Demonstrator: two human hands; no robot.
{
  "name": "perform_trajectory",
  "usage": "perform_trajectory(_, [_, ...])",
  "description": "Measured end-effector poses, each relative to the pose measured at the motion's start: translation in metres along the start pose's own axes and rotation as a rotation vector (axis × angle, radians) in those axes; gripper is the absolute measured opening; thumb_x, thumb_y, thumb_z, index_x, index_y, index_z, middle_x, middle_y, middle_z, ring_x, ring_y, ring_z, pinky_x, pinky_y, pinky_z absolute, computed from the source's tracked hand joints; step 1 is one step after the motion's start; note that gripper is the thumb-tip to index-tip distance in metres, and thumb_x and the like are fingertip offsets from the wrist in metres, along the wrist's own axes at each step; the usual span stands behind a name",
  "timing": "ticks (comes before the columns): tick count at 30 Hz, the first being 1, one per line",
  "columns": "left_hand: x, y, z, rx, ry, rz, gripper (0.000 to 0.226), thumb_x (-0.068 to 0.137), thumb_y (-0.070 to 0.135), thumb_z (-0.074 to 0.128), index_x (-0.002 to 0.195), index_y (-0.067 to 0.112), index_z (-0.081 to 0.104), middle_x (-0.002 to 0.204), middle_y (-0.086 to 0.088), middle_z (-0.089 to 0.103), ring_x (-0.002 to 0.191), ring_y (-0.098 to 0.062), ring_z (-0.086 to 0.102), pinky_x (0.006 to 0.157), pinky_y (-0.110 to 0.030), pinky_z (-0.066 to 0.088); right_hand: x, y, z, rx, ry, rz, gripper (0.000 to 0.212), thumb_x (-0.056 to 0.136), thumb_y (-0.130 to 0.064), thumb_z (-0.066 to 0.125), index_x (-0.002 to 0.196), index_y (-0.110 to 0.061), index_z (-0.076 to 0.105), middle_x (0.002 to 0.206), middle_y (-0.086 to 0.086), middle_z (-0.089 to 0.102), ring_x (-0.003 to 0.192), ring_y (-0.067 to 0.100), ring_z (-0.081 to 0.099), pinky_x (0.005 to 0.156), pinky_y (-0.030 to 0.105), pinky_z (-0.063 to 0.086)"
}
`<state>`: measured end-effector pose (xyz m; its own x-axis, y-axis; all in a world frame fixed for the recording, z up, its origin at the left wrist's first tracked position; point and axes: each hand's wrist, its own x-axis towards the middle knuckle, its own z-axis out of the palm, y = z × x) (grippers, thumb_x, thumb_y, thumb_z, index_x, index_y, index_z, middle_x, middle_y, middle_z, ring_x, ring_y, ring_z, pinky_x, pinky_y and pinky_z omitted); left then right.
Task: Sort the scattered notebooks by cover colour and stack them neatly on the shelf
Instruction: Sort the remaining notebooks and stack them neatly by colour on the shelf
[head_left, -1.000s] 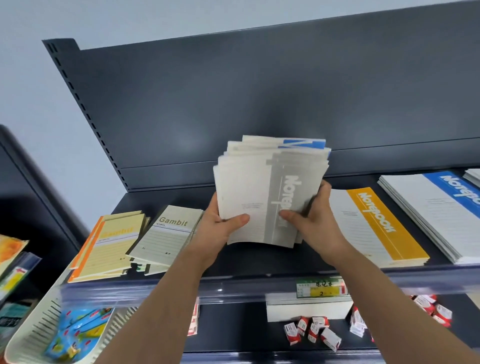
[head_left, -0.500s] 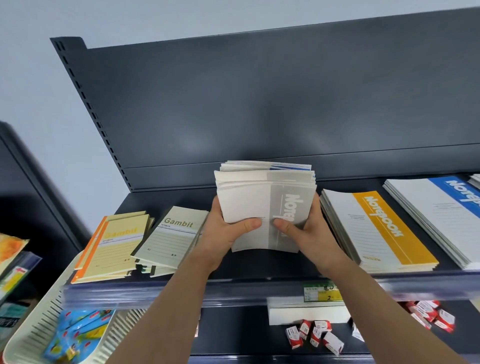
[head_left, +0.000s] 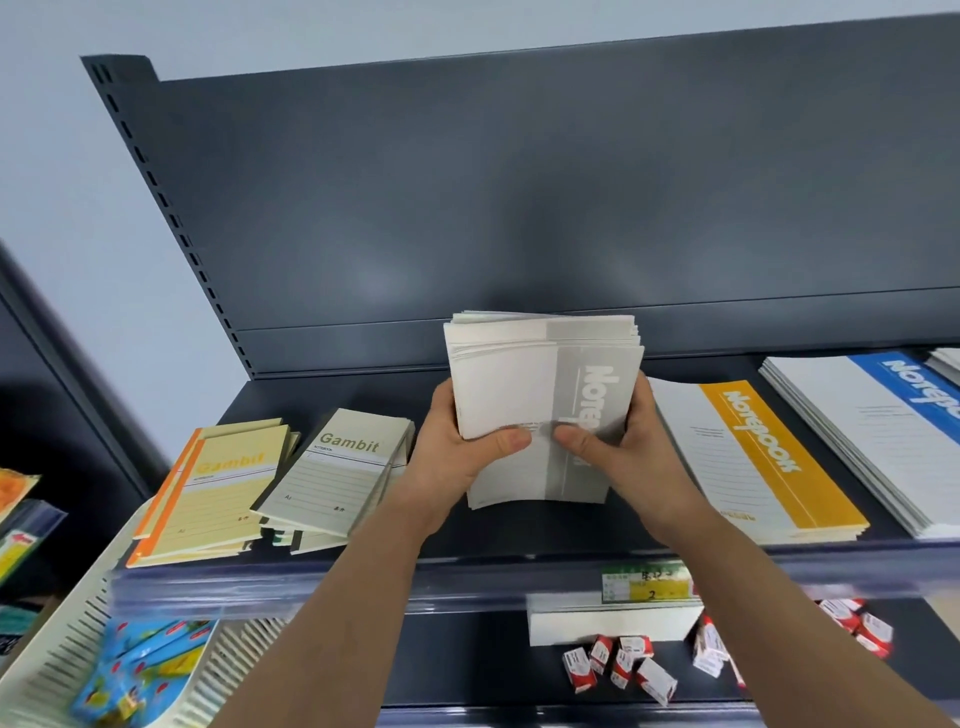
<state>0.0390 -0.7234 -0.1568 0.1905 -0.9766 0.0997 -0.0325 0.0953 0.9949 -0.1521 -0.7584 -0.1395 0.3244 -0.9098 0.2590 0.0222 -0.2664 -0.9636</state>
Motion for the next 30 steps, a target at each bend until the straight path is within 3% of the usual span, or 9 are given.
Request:
perform_trajectory(2, [-0.001, 0.005, 0.002, -0.019, 0.026, 0.035, 0.094, 0.058, 0.02, 0.092, 0.136, 0.022, 0.039, 0.123, 0.004, 0.063, 0.115, -0.014, 0.06, 0.095, -0.034, 0.052, -0.001, -0.008, 0.002, 0.002, 0.005, -0.052, 0.105, 0.065, -0.03, 0.082, 0.148, -0.032, 0.017, 0.132, -0.018, 0.052, 0.121, -0.003, 0.049, 0.099, 0.025, 0.048])
perform_trajectory(5, [0.002, 0.012, 0.003, -0.016, 0.02, 0.074, 0.09, 0.059, 0.019, 0.091, 0.135, 0.021, 0.043, 0.124, 0.002, 0.063, 0.116, -0.016, 0.06, 0.094, -0.036, 0.052, 0.003, -0.024, 0.005, 0.039, 0.077, -0.196, 0.11, 0.067, -0.026, 0.08, 0.148, -0.036, 0.007, 0.143, -0.004, 0.04, 0.13, 0.005, 0.044, 0.104, 0.024, 0.043])
perform_trajectory(8, [0.005, 0.014, 0.003, -0.001, 0.027, 0.073, 0.087, 0.059, 0.027, 0.089, 0.134, 0.023, 0.045, 0.125, 0.001, 0.063, 0.116, -0.018, 0.06, 0.097, -0.044, 0.05, 0.011, -0.037, 0.009, -0.051, 0.086, -0.297, 0.093, 0.076, -0.039, 0.076, 0.144, -0.045, 0.013, 0.143, 0.001, 0.033, 0.13, 0.007, 0.042, 0.103, 0.026, 0.045])
perform_trajectory(11, [0.004, 0.014, 0.005, 0.01, 0.032, 0.069, 0.086, 0.06, 0.028, 0.088, 0.134, 0.026, 0.045, 0.124, 0.005, 0.064, 0.117, -0.015, 0.059, 0.1, -0.044, 0.049, 0.015, -0.045, 0.012, -0.108, 0.102, -0.306, 0.046, 0.088, -0.043, 0.061, 0.131, -0.044, 0.043, 0.137, -0.004, 0.034, 0.125, -0.002, 0.04, 0.098, 0.015, 0.044])
perform_trajectory(13, [0.004, 0.014, 0.006, 0.019, 0.038, 0.068, 0.083, 0.061, 0.027, 0.087, 0.133, 0.025, 0.045, 0.124, 0.006, 0.064, 0.116, -0.012, 0.059, 0.1, -0.041, 0.049, 0.018, -0.047, 0.017, -0.08, 0.205, -0.284, 0.02, 0.097, -0.036, 0.05, 0.114, -0.042, 0.059, 0.132, -0.006, 0.041, 0.12, -0.005, 0.043, 0.1, 0.015, 0.042])
perform_trajectory(19, [0.003, 0.014, 0.007, 0.043, 0.063, 0.062, 0.08, 0.066, 0.02, 0.088, 0.132, 0.026, 0.045, 0.122, 0.008, 0.063, 0.114, -0.009, 0.058, 0.098, -0.037, 0.05, 0.02, -0.047, 0.02, 0.21, 0.28, -0.086, 0.037, 0.101, -0.024, 0.044, 0.13, -0.045, 0.042, 0.102, -0.027, 0.058, 0.089, -0.007, 0.063, 0.067, 0.013, 0.052])
perform_trajectory(22, [0.003, 0.014, 0.007, 0.024, 0.079, 0.068, 0.081, 0.063, 0.019, 0.089, 0.131, 0.026, 0.045, 0.121, 0.008, 0.063, 0.113, -0.009, 0.059, 0.096, -0.036, 0.05, 0.022, -0.046, 0.02, 0.238, 0.314, 0.021, 0.016, 0.095, -0.038, 0.054, 0.107, -0.03, 0.061, 0.099, -0.009, 0.067, 0.089, 0.007, 0.065, 0.077, 0.027, 0.051])
perform_trajectory(25, [0.004, 0.015, 0.009, 0.03, 0.063, 0.072, 0.083, 0.061, 0.023, 0.089, 0.131, 0.026, 0.045, 0.122, 0.007, 0.063, 0.114, -0.01, 0.059, 0.096, -0.035, 0.05, 0.026, -0.049, 0.022, 0.236, 0.351, 0.099, 0.024, 0.091, -0.041, 0.058, 0.081, -0.02, 0.056, 0.082, 0.001, 0.064, 0.074, 0.011, 0.06, 0.071, 0.03, 0.05])
perform_trajectory(30, [0.004, 0.006, 0.006, 0.039, 0.036, 0.014, 0.085, 0.06, 0.031, 0.089, 0.133, 0.026, 0.044, 0.123, 0.007, 0.063, 0.115, -0.01, 0.059, 0.099, -0.038, 0.049, 0.023, -0.046, 0.019, 0.216, 0.24, 0.125, 0.012, 0.091, -0.046, 0.056, 0.088, -0.035, 0.055, 0.087, -0.015, 0.067, 0.075, -0.001, 0.064, 0.066, 0.018, 0.047])
